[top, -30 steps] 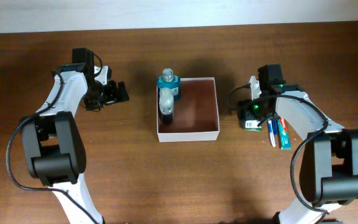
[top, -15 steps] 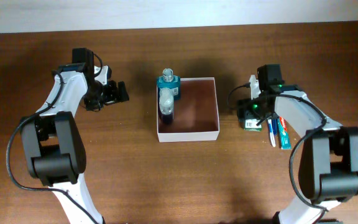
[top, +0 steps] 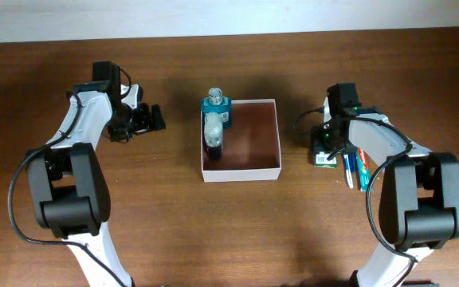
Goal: Pack container
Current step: 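Lower right gripper onto the soap pack and close on it, then lift the soap pack with right gripper and carry it over the box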
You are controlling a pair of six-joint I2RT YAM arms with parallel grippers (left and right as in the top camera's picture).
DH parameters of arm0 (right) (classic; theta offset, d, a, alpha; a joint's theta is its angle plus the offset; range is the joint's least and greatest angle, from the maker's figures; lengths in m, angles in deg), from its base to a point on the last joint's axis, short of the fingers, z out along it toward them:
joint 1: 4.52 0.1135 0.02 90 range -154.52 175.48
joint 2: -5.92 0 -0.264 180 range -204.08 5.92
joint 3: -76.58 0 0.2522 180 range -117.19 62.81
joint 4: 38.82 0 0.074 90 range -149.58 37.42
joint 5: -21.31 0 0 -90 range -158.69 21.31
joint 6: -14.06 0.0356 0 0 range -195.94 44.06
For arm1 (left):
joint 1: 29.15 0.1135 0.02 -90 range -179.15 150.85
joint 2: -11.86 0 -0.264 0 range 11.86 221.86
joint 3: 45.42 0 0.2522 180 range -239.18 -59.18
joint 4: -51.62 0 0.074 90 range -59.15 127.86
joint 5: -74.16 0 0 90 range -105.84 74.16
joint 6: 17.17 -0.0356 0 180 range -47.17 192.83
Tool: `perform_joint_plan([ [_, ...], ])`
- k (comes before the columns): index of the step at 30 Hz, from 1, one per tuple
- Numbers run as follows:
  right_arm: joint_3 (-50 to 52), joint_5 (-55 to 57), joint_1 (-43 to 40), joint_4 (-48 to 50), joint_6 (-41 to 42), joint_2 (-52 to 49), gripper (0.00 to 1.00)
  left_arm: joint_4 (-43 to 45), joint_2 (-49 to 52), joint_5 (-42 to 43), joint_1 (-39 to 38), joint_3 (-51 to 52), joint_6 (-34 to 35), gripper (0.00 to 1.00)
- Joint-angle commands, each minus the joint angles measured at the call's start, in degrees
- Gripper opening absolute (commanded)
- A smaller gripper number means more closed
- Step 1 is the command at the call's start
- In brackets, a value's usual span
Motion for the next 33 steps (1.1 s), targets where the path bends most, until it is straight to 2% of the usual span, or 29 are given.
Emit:
perform_joint_plan([
  [1, 1.05, -1.22, 0.00, -2.21, 1.18, -2.69, 0.53, 0.11, -0.24, -0.17, 0.09, 0.15, -0.68, 0.99],
  [5, 1.01, -1.25, 0.00, -3.02, 1.18, -2.69, 0.44, 0.11, -0.24, -0.17, 0.11, 0.15, -0.68, 0.99],
  [8, 0.85, -1.44, 0.00, -3.23, 1.18, -2.67, 0.42, 0.11, -0.24, -0.17, 0.11, 0.15, -0.68, 0.99],
  [11, -0.28, -1.44, 0.00, -4.46, 1.18, -2.67, 0.35, 0.11, -0.24, -0.17, 0.09, 0.15, -0.68, 1.00],
  [19, -8.81, -1.73, 0.02, -13.27, 1.18, 0.02, 0.33, 0.11, -0.24, -0.17, 0.11, 0.15, -0.68, 0.99],
  [25, -14.32, -6.62, 0.42, -17.90, 1.18, 4.07, 0.33, 0.11, -0.24, -0.17, 0.11, 0.15, -0.68, 1.00],
  [33, -19.34, -6.62, 5.79, -22.56, 2.56, 7.23, 0.33, 0.11, -0.24, -0.17, 0.11, 0.15, -0.68, 0.99],
])
